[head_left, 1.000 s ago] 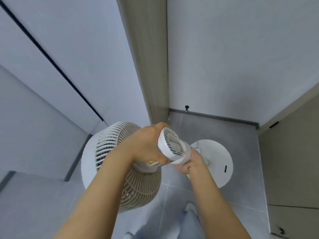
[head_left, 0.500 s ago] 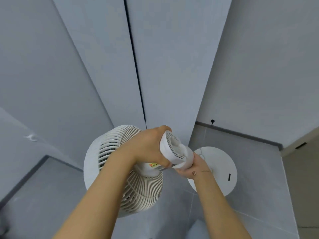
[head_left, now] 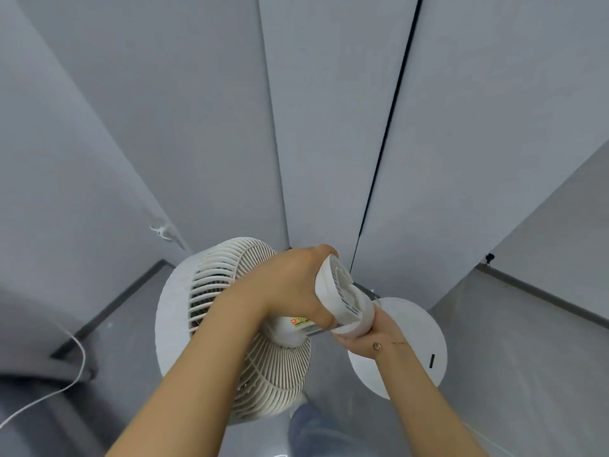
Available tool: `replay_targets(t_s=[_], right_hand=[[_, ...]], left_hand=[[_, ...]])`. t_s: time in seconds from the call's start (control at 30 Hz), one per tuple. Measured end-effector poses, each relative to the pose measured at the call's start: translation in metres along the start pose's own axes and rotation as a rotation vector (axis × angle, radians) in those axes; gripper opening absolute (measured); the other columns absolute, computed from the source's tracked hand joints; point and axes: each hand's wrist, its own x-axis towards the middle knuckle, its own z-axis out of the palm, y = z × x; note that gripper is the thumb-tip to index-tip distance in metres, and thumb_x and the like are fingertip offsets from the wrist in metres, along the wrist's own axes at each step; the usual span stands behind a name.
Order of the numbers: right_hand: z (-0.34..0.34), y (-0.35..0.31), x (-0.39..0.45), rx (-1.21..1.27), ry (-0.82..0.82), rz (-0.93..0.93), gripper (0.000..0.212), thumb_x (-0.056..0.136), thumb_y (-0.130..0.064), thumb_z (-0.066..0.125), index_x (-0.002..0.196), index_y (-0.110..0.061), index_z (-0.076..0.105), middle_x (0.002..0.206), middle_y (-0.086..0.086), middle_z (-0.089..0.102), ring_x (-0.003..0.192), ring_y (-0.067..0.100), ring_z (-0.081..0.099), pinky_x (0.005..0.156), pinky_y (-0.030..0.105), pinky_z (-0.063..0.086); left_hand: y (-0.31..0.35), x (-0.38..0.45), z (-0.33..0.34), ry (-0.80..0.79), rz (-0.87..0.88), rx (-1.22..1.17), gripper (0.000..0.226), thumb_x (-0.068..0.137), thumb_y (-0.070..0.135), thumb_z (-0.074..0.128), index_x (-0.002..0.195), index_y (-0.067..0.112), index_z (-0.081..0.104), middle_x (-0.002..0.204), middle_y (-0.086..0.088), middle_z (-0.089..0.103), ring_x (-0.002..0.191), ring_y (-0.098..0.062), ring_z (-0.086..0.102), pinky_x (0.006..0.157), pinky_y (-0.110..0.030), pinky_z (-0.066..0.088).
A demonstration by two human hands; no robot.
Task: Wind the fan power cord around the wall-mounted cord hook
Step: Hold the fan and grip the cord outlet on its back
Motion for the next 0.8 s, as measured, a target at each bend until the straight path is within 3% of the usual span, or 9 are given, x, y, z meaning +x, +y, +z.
replay_targets(t_s=[0.2,0.33,0.5,0.63,0.73,0.8], right_hand=[[0.050,0.030,0.075,-0.017,0.063,0.043,0.028,0.089,-0.022,0.051,0.110,-0.007,0.061,0.102,0.019,0.067,0.093,0.036,0.060,0.069,0.055,0.056],[0.086,0.052,0.116,-0.047,0.125,0.067,0.024,0.092,-0.023,0.051,0.094,-0.003,0.062,0.080,0.023,0.070,0.082,0.036,0.061,0.055,0.052,0.056],[0.127,0.099,0.151,-0.054,0.166,0.051,0.018,0.075,-0.009,0.057,0.085,0.005,0.062,0.074,0.026,0.070,0.082,0.037,0.059,0.052,0.056,0.054],[0.151,0.144,0.182,0.003,0.247,-0.012,0.020,0.083,-0.014,0.055,0.089,0.005,0.060,0.081,0.025,0.067,0.081,0.038,0.058,0.060,0.046,0.056],[0.158,0.181,0.210,0.009,0.255,-0.078,0.024,0.082,-0.017,0.056,0.093,0.003,0.061,0.087,0.023,0.066,0.083,0.038,0.059,0.053,0.050,0.056],[0.159,0.210,0.233,0.015,0.228,-0.093,0.029,0.080,-0.016,0.056,0.104,-0.001,0.062,0.094,0.022,0.068,0.089,0.039,0.060,0.059,0.051,0.057]], left_hand=[[-0.081,-0.003,-0.027,-0.007,-0.072,-0.024,0.068,0.049,0.049,0.080,0.107,0.036,0.048,0.097,0.017,0.062,0.084,-0.003,0.061,0.074,-0.030,0.054],[-0.136,-0.007,-0.047,0.003,-0.104,-0.038,0.063,0.048,0.050,0.080,0.100,0.037,0.046,0.091,0.017,0.061,0.078,-0.001,0.060,0.069,-0.027,0.053],[-0.201,-0.027,-0.063,-0.004,-0.119,-0.057,0.062,0.045,0.054,0.076,0.096,0.038,0.045,0.087,0.016,0.060,0.075,-0.002,0.059,0.068,-0.033,0.055],[-0.253,-0.053,-0.082,-0.017,-0.077,-0.068,0.062,0.048,0.050,0.076,0.099,0.036,0.044,0.090,0.014,0.060,0.079,-0.006,0.059,0.070,-0.033,0.053],[-0.289,-0.078,-0.091,-0.037,-0.010,-0.061,0.064,0.050,0.051,0.075,0.104,0.036,0.045,0.094,0.015,0.061,0.082,-0.007,0.059,0.071,-0.032,0.053],[-0.318,-0.099,-0.098,-0.059,0.023,-0.052,0.065,0.049,0.052,0.074,0.105,0.038,0.044,0.096,0.016,0.059,0.082,-0.007,0.058,0.071,-0.031,0.052]])
